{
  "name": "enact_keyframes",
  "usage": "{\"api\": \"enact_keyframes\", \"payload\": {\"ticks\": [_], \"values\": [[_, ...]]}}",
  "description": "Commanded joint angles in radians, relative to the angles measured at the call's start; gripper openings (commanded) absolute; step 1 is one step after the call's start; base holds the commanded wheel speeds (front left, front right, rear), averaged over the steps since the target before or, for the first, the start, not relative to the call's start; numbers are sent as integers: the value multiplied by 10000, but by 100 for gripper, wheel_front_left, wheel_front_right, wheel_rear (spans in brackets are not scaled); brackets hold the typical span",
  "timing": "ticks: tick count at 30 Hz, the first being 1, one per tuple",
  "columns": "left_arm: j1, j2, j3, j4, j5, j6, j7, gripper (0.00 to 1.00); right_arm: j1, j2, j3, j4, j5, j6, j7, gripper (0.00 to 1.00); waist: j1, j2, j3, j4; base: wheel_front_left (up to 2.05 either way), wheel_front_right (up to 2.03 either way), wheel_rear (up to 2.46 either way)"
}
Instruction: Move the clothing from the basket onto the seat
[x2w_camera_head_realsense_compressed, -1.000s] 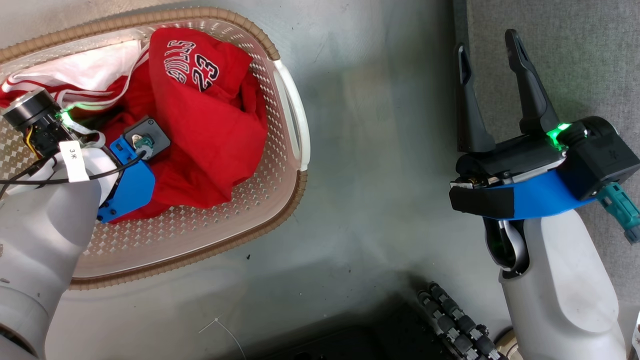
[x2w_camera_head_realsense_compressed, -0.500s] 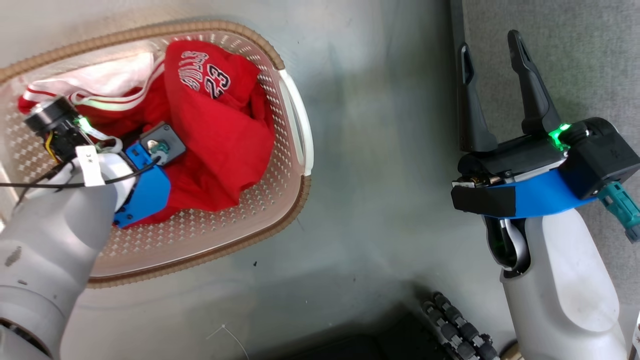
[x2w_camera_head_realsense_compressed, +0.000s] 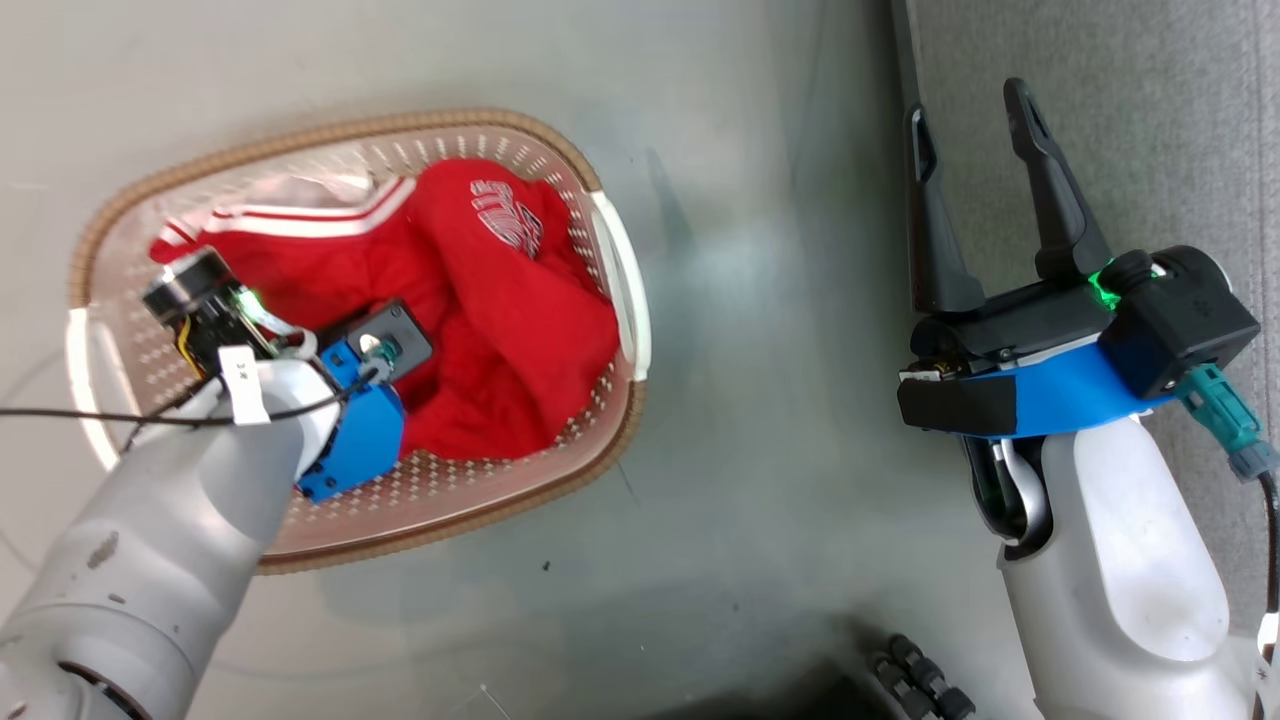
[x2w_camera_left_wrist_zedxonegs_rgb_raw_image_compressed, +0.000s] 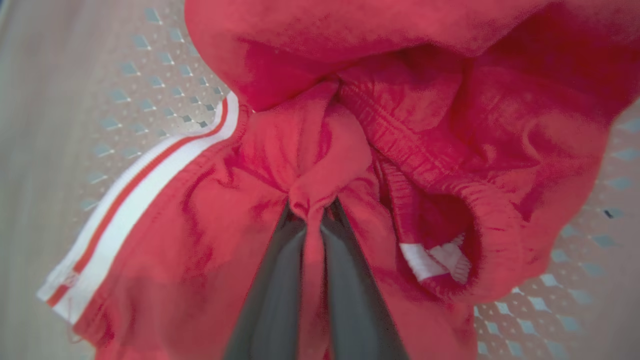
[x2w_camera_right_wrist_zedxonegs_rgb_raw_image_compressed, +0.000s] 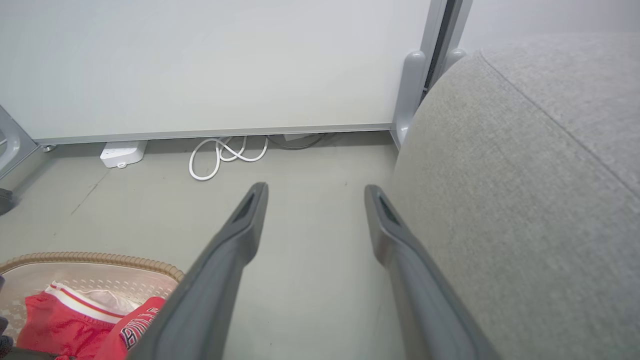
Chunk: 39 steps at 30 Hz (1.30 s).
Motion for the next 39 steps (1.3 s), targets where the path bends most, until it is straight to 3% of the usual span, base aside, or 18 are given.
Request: {"api": "enact_keyframes", "payload": {"ticks": [1, 17, 39], "values": [[177, -36, -14, 14, -120, -24, -117, 0, 85, -5, -11, 66, -81, -7, -14, 100, 0, 0, -322, 166, 0, 0, 0], [1103, -509, 187, -538, -1099, -18, -535, 0, 640, -7, -222, 536, -404, -7, -14, 100, 0, 0, -2088, 845, 0, 0, 0], [3016, -397, 1665, -4142, -1515, 281, -521, 0, 2136, -145, -546, 1177, -563, -7, -14, 100, 0, 0, -5050, 1860, 0, 0, 0]]}}
